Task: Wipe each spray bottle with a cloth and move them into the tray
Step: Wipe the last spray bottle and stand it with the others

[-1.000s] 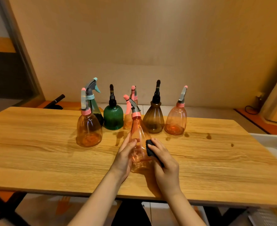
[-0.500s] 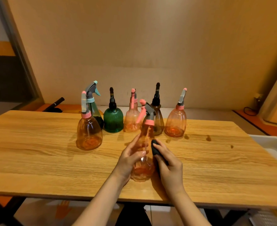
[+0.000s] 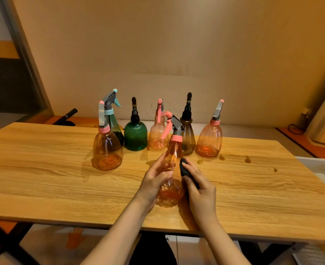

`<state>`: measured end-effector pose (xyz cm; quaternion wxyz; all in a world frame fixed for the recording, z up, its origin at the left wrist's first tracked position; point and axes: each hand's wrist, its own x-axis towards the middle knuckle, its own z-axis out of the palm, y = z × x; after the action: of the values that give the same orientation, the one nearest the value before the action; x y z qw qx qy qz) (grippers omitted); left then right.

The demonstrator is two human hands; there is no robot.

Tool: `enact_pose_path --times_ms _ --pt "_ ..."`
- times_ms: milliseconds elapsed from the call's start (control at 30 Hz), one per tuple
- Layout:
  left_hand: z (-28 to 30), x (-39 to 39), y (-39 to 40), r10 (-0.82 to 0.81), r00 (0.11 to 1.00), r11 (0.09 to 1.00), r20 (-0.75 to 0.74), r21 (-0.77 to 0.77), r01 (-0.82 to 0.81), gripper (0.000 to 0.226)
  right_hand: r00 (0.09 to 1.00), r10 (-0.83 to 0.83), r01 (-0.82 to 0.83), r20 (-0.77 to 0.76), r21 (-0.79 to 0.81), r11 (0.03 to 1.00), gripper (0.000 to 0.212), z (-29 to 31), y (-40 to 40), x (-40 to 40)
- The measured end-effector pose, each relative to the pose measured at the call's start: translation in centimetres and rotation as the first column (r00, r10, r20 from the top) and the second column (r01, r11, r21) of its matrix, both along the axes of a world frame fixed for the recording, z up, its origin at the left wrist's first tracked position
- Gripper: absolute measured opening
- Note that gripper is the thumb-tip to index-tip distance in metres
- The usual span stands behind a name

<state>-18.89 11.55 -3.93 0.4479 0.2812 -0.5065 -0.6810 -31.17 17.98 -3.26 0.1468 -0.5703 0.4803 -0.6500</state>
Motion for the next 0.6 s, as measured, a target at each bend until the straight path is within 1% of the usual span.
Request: enact_pose_path --times_ms 67,133,333,433,533,600 --pt "0.0 0.0 -0.1 0.018 1.000 1.000 -0.005 -0.009 -0.018 0.089 1.000 0.012 -0.013 0.020 0.018 1.000 0.055 -0.7 0.6 0.0" --pt "0.2 0.0 0.0 0.034 0.999 0.999 -0.042 -0.003 -0.034 0.089 0.999 0.034 -0.034 0.015 0.025 0.999 0.055 -1.0 0.9 -0.1" --pt "0.5 0.3 0.2 0.065 0.984 0.993 -0.165 0.107 -0.047 0.092 0.998 0.048 -0.049 -0.043 -0.025 0.998 0.047 -1.3 1.0 0.0" --pt "0.8 0.6 0.2 0.082 0.967 0.989 -0.243 0.136 -0.049 0.085 0.992 0.077 -0.080 -0.103 -0.033 0.996 0.051 -1.3 1.1 0.1" --pt "1.0 1.0 0.1 0.157 0.928 0.966 -0.338 0.247 -0.073 0.078 0.977 0.085 -0.093 -0.193 -0.032 0.995 0.053 -1.3 1.0 0.2" --pt "1.0 1.2 0.0 0.202 0.902 0.942 -0.382 0.327 -0.072 0.056 0.963 0.099 -0.114 -0.252 -0.044 0.993 0.049 -1.3 1.0 0.4"
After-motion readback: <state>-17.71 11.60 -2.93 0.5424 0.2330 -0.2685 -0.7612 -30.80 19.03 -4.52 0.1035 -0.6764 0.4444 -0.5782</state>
